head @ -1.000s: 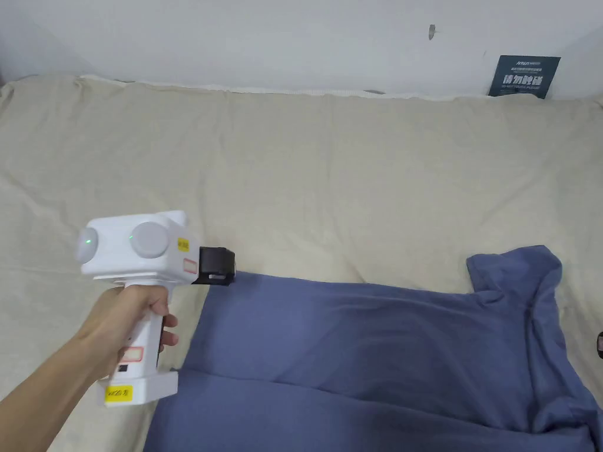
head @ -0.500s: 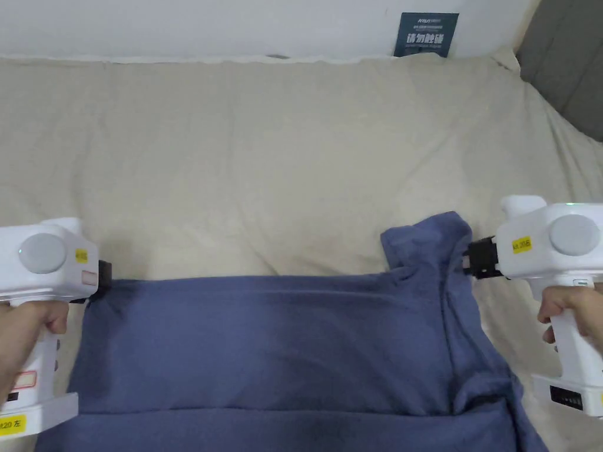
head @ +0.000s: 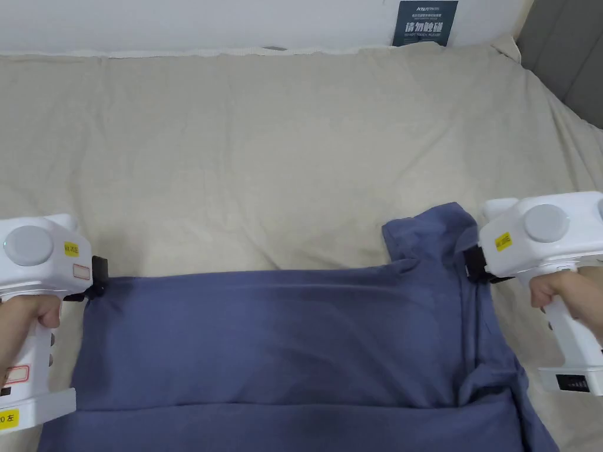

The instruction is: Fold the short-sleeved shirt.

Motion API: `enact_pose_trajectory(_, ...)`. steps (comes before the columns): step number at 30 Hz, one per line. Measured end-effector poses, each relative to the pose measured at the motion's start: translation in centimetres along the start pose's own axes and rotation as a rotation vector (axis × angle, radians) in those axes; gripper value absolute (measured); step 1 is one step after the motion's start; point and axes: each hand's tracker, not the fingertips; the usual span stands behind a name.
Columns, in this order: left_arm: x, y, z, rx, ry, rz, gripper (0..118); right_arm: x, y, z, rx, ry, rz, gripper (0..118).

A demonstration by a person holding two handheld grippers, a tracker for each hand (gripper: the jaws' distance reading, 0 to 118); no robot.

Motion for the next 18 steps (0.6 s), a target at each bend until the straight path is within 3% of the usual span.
enact_pose_trajectory(1,-0.1,0.0,0.2,0.005,0.0,-0.004,2,0.7,-0.3,0.5,-0.002,0.045,-0.017,1)
enact_pose_trajectory(4,-0.5,-0.3,1.5,0.029,-0.008,-0.005,2,1.6,-0.8,3.1,0.067,0.012,-0.001,1)
enact_pose_trajectory(7,-1.3,-0.8,2.9,0.049,-0.028,0.008,1,3.0,-2.3,4.9,0.117,0.053,-0.042,1)
enact_pose_trajectory(18,-3.9,-4.5,10.3,0.158,-0.094,0.035,1,3.9,-6.5,10.0,0.227,0.095,-0.053,1)
